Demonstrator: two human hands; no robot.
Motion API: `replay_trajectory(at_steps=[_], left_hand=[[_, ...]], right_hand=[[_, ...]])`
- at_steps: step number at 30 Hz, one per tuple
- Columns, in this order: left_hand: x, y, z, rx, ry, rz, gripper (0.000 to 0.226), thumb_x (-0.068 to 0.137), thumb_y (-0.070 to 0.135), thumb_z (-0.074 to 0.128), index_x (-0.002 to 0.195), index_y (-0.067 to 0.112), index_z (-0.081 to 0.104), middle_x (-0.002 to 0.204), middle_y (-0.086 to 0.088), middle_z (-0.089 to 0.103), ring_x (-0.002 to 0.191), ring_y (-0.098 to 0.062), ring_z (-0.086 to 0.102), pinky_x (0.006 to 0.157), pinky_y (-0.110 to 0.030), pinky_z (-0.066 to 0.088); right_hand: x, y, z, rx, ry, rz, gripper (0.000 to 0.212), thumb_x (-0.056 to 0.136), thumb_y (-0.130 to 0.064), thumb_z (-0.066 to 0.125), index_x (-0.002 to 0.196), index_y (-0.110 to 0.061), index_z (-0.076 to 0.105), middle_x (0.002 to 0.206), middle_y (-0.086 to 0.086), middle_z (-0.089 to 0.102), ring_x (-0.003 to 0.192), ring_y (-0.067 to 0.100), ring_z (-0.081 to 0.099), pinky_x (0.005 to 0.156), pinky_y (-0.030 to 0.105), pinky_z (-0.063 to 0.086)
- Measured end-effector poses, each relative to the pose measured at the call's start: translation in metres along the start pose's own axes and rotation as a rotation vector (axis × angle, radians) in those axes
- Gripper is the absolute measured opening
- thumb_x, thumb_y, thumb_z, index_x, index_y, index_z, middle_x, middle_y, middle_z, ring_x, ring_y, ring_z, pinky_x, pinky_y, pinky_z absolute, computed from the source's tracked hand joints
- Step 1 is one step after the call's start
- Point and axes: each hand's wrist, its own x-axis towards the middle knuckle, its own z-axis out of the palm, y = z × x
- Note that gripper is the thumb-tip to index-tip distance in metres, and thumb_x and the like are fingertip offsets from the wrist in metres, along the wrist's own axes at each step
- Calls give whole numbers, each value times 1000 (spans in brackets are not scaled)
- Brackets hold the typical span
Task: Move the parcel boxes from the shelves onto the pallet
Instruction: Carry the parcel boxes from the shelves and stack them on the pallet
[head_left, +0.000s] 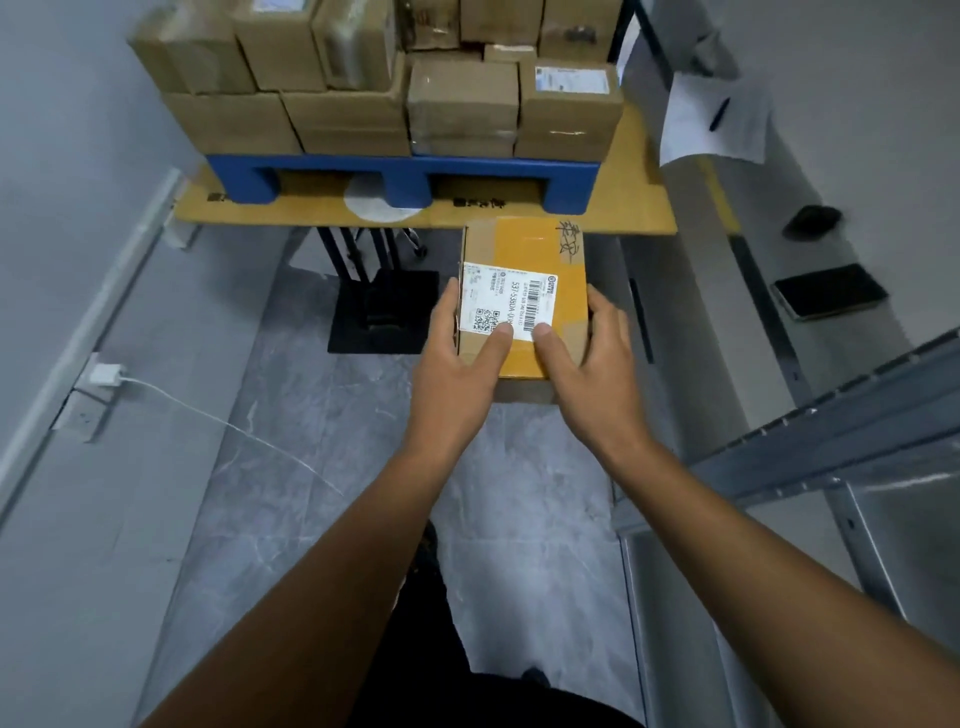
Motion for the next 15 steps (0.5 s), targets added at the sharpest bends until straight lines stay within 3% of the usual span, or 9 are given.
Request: replay_trajectory(at_steps=[5,8,11,15], left_hand=[[106,16,-35,-4,-9,24,66,99,41,67,157,43,35,121,35,62,114,10,61,102,-35,55],[169,32,-51,0,-23,63,62,99,39,67,154,43,39,120,35,64,110,16,59,92,-19,53],[223,48,-58,-3,-19,81,64,98,38,68,156,40,38,110,42,60,103,27,54,76,1,42],[282,57,-58,4,-39,98,65,99,39,68,156,38,37,114,44,60,108,25,54,78,3,41]], right_hand=[[91,-26,58,-32,-2,8,54,102,-40,62,152,-32,42,135,-6,46,114,-25,42,87,-6,33],[147,-46,84,-27,24,-4,52,101,-41,61,150,-33,43,135,-8,47,116,-20,44,91,3,34],[197,-60,101,-25,45,-5,47,102,-39,61,145,-36,43,134,-8,46,116,-23,42,89,1,35],[255,-64,114,-38,40,-6,51,104,-32,60,152,-27,43,131,-9,46,114,-27,37,90,-6,29]])
